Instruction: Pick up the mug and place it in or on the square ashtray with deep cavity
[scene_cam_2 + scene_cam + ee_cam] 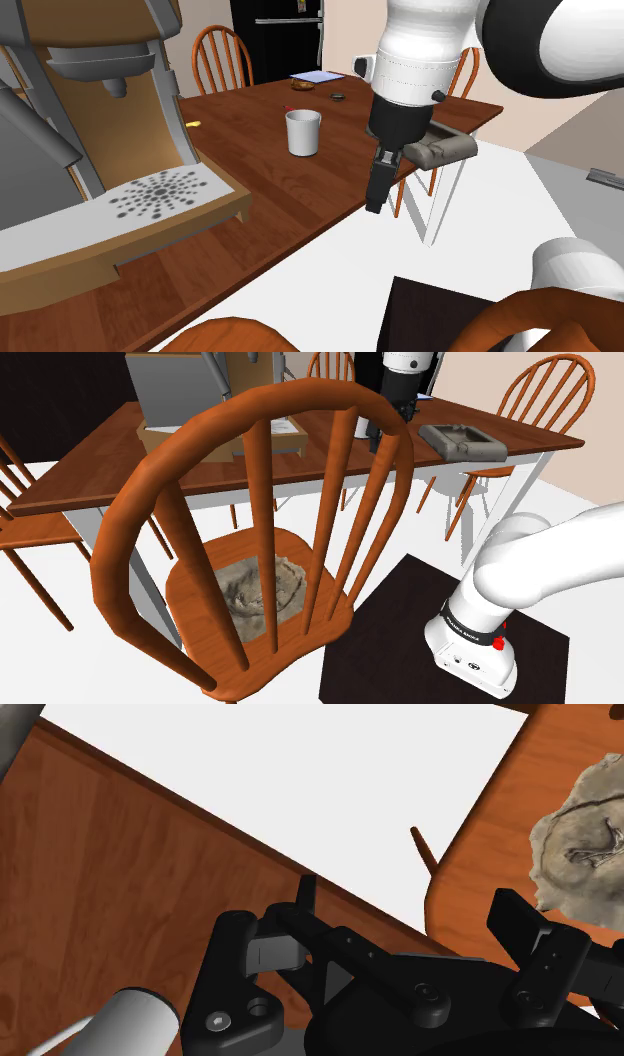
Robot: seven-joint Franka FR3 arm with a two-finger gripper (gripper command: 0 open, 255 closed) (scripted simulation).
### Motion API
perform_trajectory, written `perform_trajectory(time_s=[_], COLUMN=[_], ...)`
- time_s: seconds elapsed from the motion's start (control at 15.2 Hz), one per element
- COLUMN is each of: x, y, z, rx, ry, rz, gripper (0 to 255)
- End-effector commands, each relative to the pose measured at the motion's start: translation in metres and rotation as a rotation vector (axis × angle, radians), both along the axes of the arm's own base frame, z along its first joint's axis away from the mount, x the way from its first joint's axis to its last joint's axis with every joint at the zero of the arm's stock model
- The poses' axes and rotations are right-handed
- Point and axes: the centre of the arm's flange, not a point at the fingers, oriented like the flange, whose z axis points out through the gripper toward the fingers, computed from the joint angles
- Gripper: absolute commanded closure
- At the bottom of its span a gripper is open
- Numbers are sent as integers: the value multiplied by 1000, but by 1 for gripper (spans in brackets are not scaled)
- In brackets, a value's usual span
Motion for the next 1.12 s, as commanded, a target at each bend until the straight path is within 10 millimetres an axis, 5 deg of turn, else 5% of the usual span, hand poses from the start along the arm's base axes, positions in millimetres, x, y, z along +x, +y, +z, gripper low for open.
perform_trajectory(time_s=[0.0, 1.06], x=[0, 153], y=[0, -147], z=[0, 30], rx=[0, 21], ry=[0, 5], rz=[0, 21], gripper=[0, 0])
